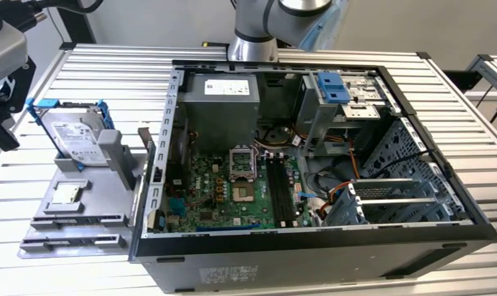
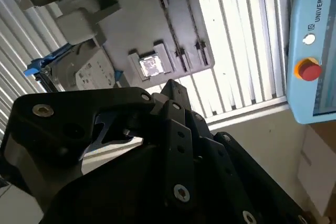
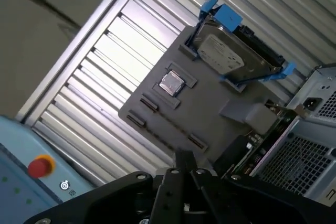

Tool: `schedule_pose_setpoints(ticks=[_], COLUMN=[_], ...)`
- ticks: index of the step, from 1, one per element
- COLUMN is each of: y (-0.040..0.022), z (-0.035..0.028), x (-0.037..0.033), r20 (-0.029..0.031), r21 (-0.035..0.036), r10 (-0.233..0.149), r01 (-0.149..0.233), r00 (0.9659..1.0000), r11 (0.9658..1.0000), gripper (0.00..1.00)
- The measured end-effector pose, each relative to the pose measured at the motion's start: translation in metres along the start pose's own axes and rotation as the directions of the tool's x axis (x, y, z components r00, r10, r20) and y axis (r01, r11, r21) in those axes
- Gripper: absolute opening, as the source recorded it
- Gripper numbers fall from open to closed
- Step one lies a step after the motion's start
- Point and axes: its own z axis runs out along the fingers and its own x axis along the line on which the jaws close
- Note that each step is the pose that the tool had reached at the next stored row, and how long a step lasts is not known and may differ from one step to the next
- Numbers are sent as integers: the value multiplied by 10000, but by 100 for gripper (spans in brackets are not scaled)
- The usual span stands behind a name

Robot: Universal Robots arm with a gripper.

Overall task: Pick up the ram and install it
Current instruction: 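Pick up the ram and move it above insertion slot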

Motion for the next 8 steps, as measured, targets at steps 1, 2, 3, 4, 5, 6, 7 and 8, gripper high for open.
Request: schedule_pose_setpoints(ticks=[1,2,3,4,5,6,7,8], y=[0,0,0,0,0,0,0,0], z=[0,0,0,0,0,1,1,0], x=[0,0,0,0,0,0,0,0], r20=[-9,-18,-28,-36,-47,-55,-69,-83], r21=[-4,-8,-12,-16,-22,-27,-34,-43], r10=[-185,-359,-554,-723,-962,-1150,-1432,-1732], r01=[185,359,554,723,962,1150,1431,1732], r00=[9998,9994,9985,9974,9954,9933,9897,9849], r11=[9998,9994,9985,9974,9954,9934,9897,9849], gripper=[0,0,0,0,0,0,0,0])
